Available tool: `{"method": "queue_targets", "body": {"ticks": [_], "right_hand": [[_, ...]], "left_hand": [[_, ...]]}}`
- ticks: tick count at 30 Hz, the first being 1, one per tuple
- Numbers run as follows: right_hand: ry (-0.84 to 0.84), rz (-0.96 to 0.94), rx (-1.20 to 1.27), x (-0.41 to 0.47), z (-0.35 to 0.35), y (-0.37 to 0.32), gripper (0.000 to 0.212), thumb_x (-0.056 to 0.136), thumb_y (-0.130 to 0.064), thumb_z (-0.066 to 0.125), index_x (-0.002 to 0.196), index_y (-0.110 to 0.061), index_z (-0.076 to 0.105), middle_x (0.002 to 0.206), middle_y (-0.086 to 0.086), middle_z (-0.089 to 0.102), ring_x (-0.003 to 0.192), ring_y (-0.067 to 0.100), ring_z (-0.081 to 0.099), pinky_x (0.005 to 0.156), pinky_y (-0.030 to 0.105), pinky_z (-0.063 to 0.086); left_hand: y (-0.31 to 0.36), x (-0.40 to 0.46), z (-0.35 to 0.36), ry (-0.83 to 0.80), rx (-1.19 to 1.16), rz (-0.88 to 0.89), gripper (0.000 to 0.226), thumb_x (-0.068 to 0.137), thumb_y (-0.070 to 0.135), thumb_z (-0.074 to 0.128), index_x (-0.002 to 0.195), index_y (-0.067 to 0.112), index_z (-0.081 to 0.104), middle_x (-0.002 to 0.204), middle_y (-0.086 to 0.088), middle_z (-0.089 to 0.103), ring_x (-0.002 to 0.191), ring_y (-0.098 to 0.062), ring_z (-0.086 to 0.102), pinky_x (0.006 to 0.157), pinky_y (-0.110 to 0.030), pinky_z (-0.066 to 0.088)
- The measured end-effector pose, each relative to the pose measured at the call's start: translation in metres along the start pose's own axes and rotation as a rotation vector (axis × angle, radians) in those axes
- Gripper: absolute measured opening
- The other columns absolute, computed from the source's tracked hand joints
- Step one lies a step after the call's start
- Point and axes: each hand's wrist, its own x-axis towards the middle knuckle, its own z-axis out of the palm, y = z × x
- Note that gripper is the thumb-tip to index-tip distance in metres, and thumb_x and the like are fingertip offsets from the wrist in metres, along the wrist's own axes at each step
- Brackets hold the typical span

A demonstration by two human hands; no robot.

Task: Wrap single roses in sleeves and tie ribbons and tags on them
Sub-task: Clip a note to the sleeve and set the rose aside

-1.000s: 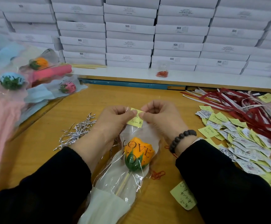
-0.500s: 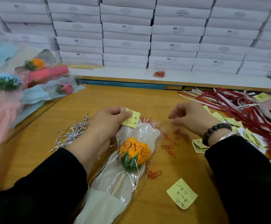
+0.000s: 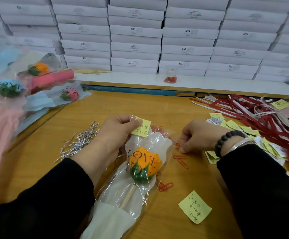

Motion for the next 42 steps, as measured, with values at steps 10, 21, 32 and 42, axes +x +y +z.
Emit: {"method": "queue_targets", "body": {"ticks": [10, 21, 32, 42], "right_hand": [[-0.013, -0.023, 0.161, -0.001, -0.003, -0.005, 0.016, 0.083, -0.004, 0.064, 0.078, -0.019, 0.063, 0.074, -0.005, 0.059, 0.062, 0.006, 0.056, 0.05, 0.014, 0.044], [0.447, -0.347, 0.813, 0.0, -0.004, -0.01, 0.013, 0.082, -0.001, 0.064, 0.078, -0.011, 0.056, 0.074, 0.008, 0.068, 0.055, 0.003, 0.063, 0.054, 0.015, 0.051], [0.249, -0.36, 1.087, 0.008, 0.02, -0.038, 0.008, 0.086, 0.0, 0.059, 0.083, -0.006, 0.055, 0.072, 0.006, 0.073, 0.057, 0.017, 0.063, 0.056, 0.028, 0.05], [0.311, -0.346, 1.072, 0.013, 0.023, -0.041, 0.01, 0.088, -0.002, 0.058, 0.083, -0.011, 0.058, 0.062, 0.0, 0.068, 0.05, 0.008, 0.06, 0.049, 0.018, 0.049]], "left_hand": [[-0.001, 0.001, -0.001, 0.016, -0.005, -0.006, 0.01, 0.086, 0.01, 0.061, 0.078, 0.008, 0.064, 0.067, -0.005, 0.066, 0.046, -0.003, 0.059, 0.046, -0.014, 0.047], [-0.001, 0.0, 0.002, 0.012, 0.022, -0.002, 0.014, 0.087, 0.011, 0.06, 0.073, 0.008, 0.063, 0.066, -0.005, 0.064, 0.054, -0.011, 0.054, 0.057, -0.022, 0.041], [-0.002, 0.001, 0.001, 0.005, 0.01, 0.015, 0.012, 0.086, 0.008, 0.061, 0.074, 0.006, 0.064, 0.068, -0.007, 0.063, 0.052, -0.01, 0.053, 0.055, -0.021, 0.041], [-0.003, 0.001, 0.003, 0.017, 0.002, 0.017, 0.016, 0.086, 0.007, 0.061, 0.07, 0.007, 0.063, 0.066, -0.006, 0.064, 0.056, -0.014, 0.052, 0.058, -0.025, 0.038]]}}
